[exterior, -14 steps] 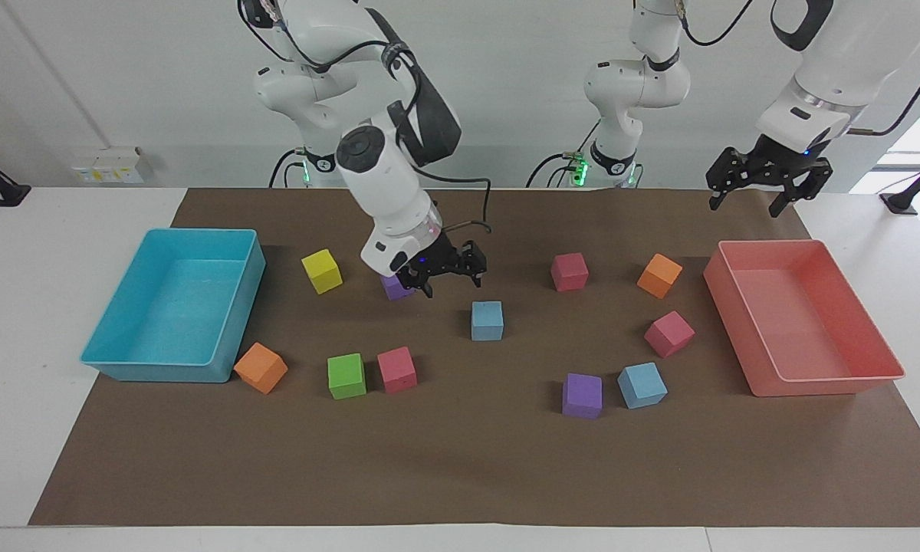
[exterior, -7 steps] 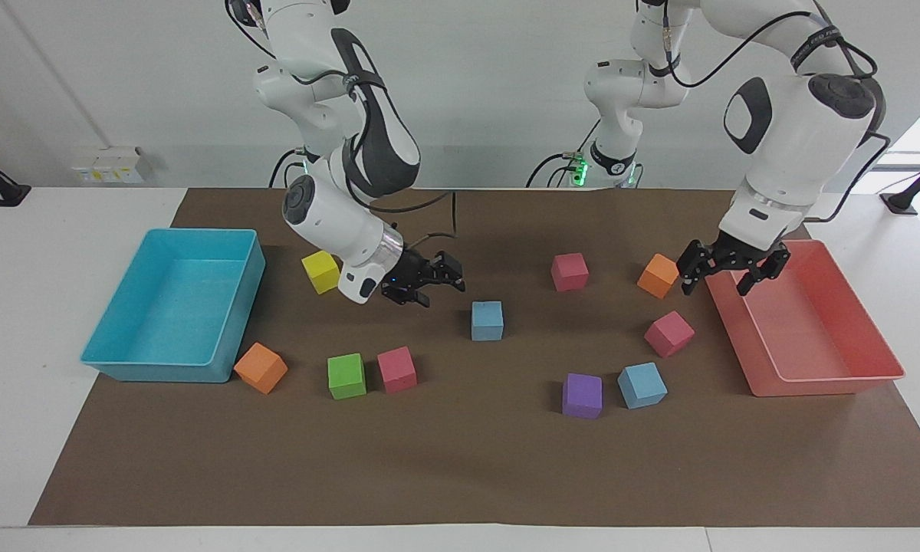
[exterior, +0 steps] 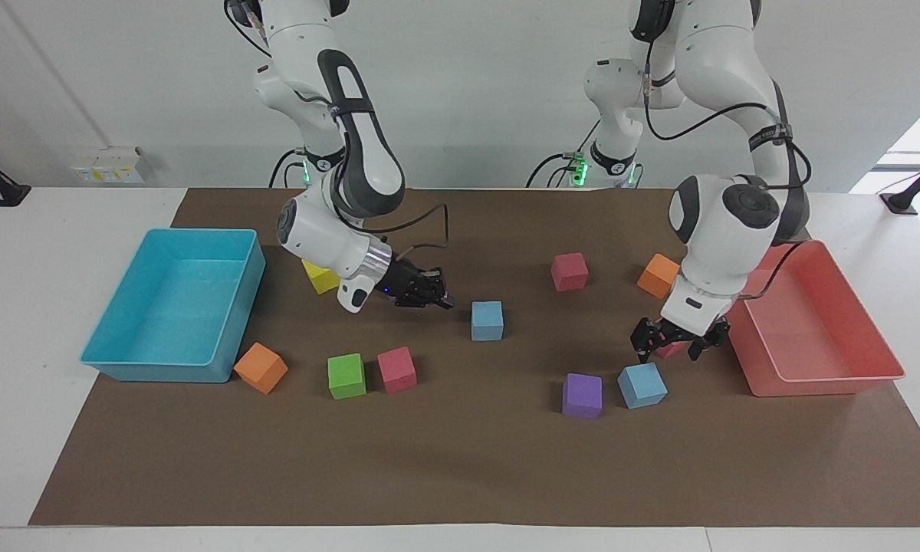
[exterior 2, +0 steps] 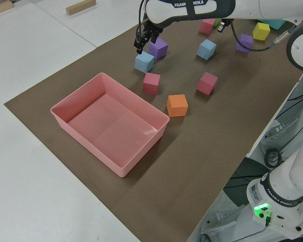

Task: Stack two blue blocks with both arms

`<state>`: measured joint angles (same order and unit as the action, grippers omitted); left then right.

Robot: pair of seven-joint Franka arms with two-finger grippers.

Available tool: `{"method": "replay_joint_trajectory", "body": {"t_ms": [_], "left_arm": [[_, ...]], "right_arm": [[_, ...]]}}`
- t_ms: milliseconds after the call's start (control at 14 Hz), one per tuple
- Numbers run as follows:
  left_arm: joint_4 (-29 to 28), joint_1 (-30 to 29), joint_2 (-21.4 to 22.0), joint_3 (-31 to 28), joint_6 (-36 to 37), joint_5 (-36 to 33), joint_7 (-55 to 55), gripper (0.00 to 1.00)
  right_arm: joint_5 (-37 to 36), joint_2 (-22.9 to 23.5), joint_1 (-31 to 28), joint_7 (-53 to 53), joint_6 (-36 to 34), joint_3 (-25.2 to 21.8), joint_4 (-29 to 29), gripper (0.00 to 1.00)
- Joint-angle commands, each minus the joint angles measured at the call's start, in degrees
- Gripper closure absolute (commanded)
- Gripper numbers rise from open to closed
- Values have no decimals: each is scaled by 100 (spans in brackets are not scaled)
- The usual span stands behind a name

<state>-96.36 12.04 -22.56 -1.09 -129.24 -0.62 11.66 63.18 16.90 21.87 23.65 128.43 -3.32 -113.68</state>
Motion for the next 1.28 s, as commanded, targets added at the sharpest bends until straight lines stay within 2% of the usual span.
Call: {"method": "replay_joint_trajectory", "body": {"t_ms": [0, 142, 356, 925, 1139, 1210], "left_arm": [[65, 53, -230, -93, -337, -122, 152, 0], [74, 210, -520, -102, -470, -131, 214, 0], [65, 317, -837, -111, -681, -244, 355, 0], [74, 220, -811, -119, -593, -289, 645, 0], [48, 115, -776, -119, -585, -298, 627, 57], [39, 97, -733, -119, -576, -298, 584, 71]], "right_arm": [[746, 94, -78, 805, 165, 69, -233, 100], [1317, 111, -87, 1184, 165, 69, -382, 100], [1654, 269, -87, 1721, 270, 60, -427, 100], [1654, 296, -96, 1792, 402, 60, -454, 100], [1645, 296, -61, 1801, 498, 60, -462, 100], [1645, 296, -43, 1801, 516, 60, -463, 100]]}}
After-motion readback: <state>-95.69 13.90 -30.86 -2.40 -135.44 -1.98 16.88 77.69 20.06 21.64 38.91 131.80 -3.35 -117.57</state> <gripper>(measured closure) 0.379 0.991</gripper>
